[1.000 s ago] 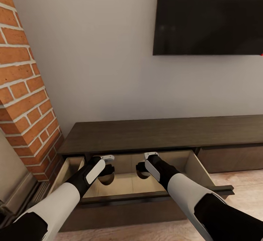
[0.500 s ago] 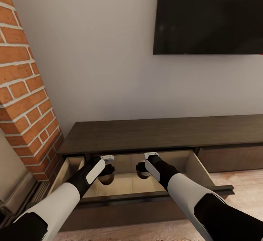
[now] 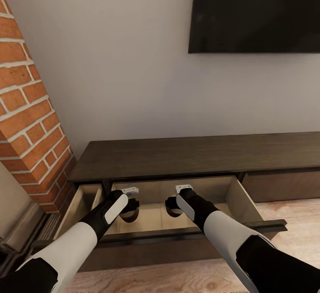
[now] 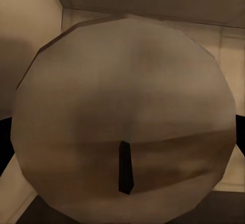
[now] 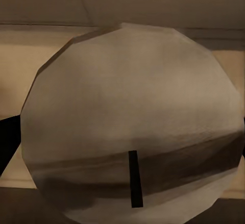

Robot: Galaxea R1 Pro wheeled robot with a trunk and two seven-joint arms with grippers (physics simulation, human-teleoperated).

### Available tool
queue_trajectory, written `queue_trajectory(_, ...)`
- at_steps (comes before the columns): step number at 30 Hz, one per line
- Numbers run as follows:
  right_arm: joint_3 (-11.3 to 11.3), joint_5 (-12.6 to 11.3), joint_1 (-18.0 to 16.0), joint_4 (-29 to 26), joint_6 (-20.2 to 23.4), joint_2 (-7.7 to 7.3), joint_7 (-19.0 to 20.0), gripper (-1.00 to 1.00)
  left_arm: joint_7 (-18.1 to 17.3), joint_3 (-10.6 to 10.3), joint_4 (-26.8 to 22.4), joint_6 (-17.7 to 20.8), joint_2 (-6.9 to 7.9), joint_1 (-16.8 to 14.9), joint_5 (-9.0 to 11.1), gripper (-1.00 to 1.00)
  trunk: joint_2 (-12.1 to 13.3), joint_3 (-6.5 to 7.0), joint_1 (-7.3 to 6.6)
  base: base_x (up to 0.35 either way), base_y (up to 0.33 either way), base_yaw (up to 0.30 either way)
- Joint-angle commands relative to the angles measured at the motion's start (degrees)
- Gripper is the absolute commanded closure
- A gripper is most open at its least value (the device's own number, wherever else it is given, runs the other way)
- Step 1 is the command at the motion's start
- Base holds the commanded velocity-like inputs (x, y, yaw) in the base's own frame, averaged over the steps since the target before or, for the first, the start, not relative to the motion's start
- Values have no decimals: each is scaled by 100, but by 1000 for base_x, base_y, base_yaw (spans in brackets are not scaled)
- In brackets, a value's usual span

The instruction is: Place each of the two pumpkins and all three candles from the living room inside a cabinet in the living room (use any cabinet), then make sure every cabinet is closed, and position the cauldron so it is next to a table in the living room.

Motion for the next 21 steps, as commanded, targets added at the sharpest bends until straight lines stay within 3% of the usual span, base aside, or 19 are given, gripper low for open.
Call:
queue_trajectory(1, 28, -42, -5, -5, -18, 0, -39, 100, 57, -32, -9, -5, 3, -5, 51, 100, -5, -28, 1, 0, 0, 0)
queue_trajectory(9, 32, -40, -5, 26, -324, 0, -36, 100, 56, -36, -9, -17, 9, -5, 51, 100, -15, -205, 21, 0, 0, 0)
queue_trajectory(16, 82, -40, -5, 22, -558, 0, -40, 100, 47, -35, -13, -18, 10, -5, 51, 100, -15, -205, 21, 0, 0, 0)
queue_trajectory(21, 101, -40, -5, 19, -611, 0, -40, 100, -311, -35, -11, -20, 66, -5, -57, 100, -15, -205, 21, 1, 0, 0)
